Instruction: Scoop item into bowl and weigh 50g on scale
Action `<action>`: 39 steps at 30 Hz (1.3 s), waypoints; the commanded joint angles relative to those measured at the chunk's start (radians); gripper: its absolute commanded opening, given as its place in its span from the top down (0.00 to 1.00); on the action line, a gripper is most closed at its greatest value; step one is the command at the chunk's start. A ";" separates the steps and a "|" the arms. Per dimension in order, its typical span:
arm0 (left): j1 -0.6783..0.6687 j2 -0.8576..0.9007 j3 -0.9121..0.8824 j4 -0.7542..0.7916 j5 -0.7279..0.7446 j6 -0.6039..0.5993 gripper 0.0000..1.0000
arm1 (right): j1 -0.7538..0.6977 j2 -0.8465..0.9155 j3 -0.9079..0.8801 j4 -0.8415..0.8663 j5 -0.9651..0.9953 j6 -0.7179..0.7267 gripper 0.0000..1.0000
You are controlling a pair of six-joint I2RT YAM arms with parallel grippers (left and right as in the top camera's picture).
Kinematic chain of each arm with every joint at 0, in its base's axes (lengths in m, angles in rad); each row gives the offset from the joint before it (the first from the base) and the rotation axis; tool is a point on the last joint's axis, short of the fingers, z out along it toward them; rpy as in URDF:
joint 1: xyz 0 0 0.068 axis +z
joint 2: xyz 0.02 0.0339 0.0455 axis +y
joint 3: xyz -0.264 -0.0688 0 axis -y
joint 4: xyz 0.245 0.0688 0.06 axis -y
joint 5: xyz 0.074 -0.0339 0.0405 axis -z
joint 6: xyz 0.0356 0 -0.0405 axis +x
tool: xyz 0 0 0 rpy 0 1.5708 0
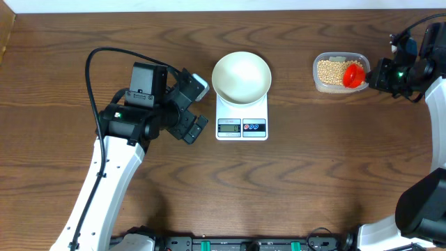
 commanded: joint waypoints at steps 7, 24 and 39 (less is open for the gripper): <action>0.002 0.006 0.003 0.000 -0.004 -0.009 0.02 | 0.007 -0.006 0.023 0.045 -0.007 -0.030 0.99; 0.002 0.006 0.003 0.000 -0.004 -0.009 0.02 | 0.040 -0.006 0.138 0.011 0.009 -0.069 0.99; 0.002 0.006 0.003 0.000 -0.004 -0.009 0.02 | 0.179 -0.006 0.145 -0.005 0.327 -0.058 0.99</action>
